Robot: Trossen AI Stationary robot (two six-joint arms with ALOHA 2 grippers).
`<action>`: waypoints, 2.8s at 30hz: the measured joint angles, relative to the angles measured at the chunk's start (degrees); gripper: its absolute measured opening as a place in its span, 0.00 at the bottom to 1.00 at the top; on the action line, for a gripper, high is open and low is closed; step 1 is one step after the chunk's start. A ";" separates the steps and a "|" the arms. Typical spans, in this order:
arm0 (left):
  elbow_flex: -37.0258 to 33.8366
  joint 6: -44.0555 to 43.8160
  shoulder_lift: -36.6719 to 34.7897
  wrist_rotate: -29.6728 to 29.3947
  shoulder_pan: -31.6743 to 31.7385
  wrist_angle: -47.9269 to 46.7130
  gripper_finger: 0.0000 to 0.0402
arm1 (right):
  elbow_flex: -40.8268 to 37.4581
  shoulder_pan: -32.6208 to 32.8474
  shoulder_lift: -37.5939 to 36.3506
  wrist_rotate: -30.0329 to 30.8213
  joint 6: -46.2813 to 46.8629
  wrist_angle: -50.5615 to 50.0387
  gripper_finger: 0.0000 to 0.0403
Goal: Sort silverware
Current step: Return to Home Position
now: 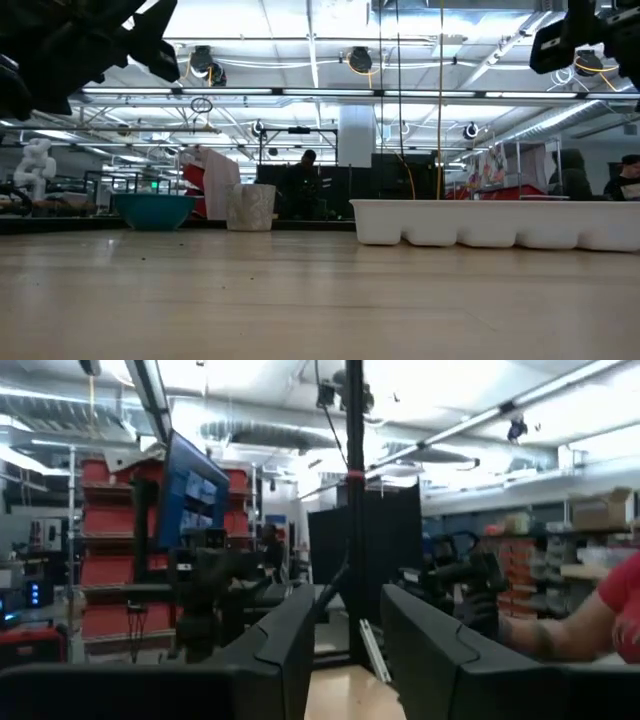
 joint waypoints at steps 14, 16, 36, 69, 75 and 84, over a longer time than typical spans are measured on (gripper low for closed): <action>-0.02 12.29 0.02 -2.40 -8.89 -5.93 0.31 | 0.02 4.88 0.05 -0.69 -14.76 -19.83 0.49; -0.04 13.44 0.00 -2.43 -9.35 -6.36 0.31 | 0.02 5.48 0.07 -1.72 -16.26 -20.69 0.49; -0.04 20.45 -0.06 -2.47 -14.06 -19.20 0.31 | 0.07 6.56 0.32 -4.50 -18.19 -24.32 0.49; -0.04 15.59 -0.37 0.52 -14.04 -20.44 0.31 | 0.07 6.55 0.33 -4.46 -1.92 -24.37 0.49; -0.04 15.56 -0.37 0.50 -14.04 -20.44 0.31 | 0.07 6.55 0.32 -4.46 -1.92 -24.39 0.49; -0.04 15.57 -0.37 0.48 -14.04 -20.46 0.31 | 0.07 6.55 0.32 -4.45 -1.92 -24.39 0.49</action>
